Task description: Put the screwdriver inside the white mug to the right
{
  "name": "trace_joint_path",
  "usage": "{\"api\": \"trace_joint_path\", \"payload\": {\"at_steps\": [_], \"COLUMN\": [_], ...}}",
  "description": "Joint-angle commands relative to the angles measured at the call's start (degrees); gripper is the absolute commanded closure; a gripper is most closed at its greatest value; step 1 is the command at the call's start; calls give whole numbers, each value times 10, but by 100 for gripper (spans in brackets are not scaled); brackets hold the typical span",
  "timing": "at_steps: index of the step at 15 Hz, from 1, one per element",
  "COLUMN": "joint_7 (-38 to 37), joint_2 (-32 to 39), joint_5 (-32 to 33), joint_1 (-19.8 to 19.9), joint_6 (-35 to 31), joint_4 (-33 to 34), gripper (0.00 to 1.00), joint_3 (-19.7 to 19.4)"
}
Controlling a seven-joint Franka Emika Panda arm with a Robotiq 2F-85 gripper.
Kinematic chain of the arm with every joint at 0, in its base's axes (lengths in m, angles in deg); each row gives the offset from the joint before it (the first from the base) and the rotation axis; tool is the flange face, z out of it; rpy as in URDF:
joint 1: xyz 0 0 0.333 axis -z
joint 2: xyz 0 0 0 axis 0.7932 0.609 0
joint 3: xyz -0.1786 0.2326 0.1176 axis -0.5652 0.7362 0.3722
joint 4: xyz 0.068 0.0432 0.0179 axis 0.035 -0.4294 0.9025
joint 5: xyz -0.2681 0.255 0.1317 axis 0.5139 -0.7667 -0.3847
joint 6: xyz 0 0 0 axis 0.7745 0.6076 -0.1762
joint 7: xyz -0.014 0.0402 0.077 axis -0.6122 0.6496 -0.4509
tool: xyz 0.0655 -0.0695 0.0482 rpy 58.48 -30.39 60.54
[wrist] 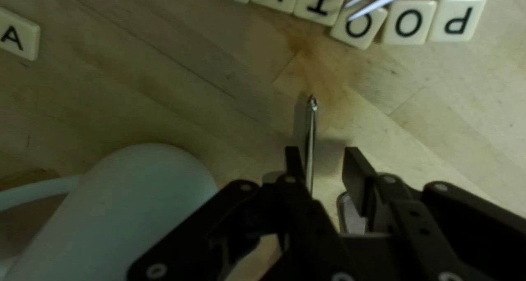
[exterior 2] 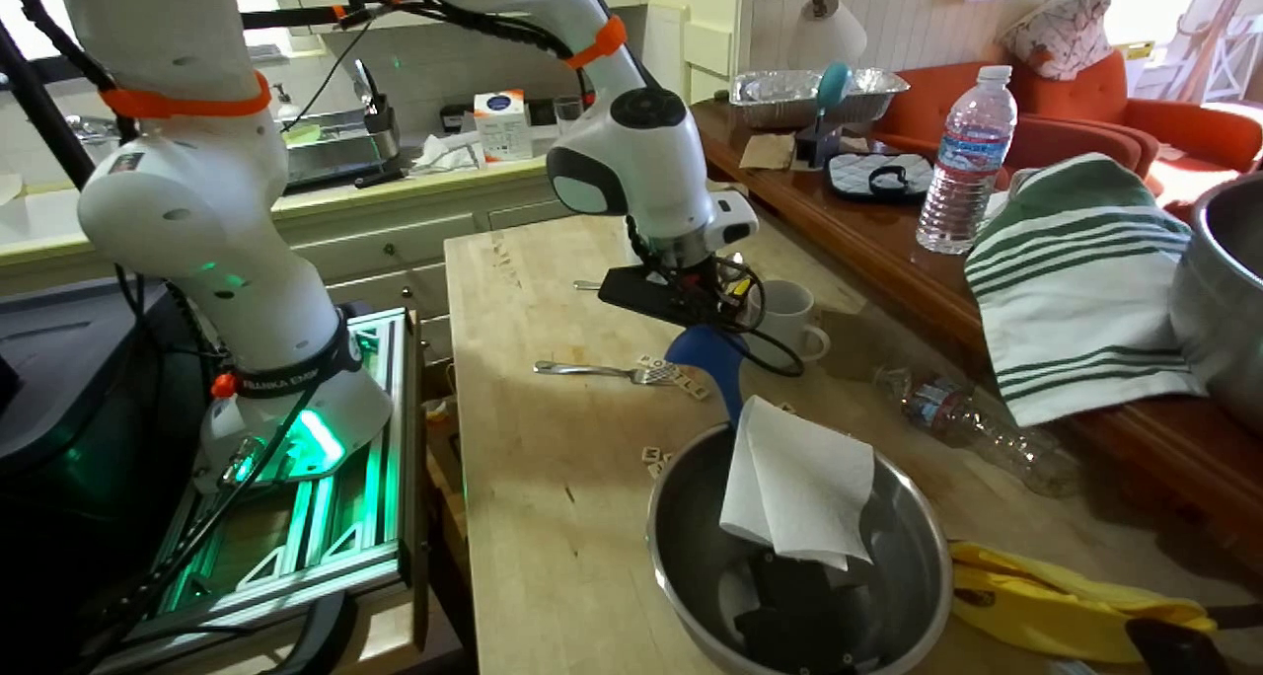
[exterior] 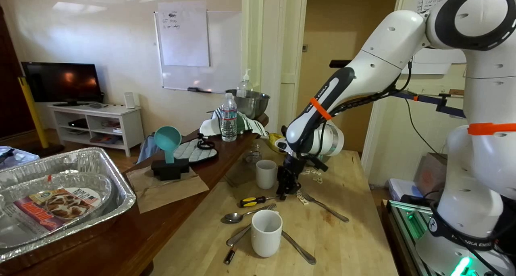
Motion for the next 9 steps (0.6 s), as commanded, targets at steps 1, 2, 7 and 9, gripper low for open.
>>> {"api": "trace_joint_path", "payload": {"at_steps": [1, 2, 7, 9], "joint_7": [76, 78, 84, 85], "joint_2": [30, 32, 38, 37], "joint_5": [-46, -47, -38, -34], "joint_1": [28, 33, 51, 56], "joint_6": [-10, -10, -9, -9], "joint_4": [21, 24, 27, 25], "gripper": [74, 73, 88, 100], "joint_3": [24, 29, 49, 55]}}
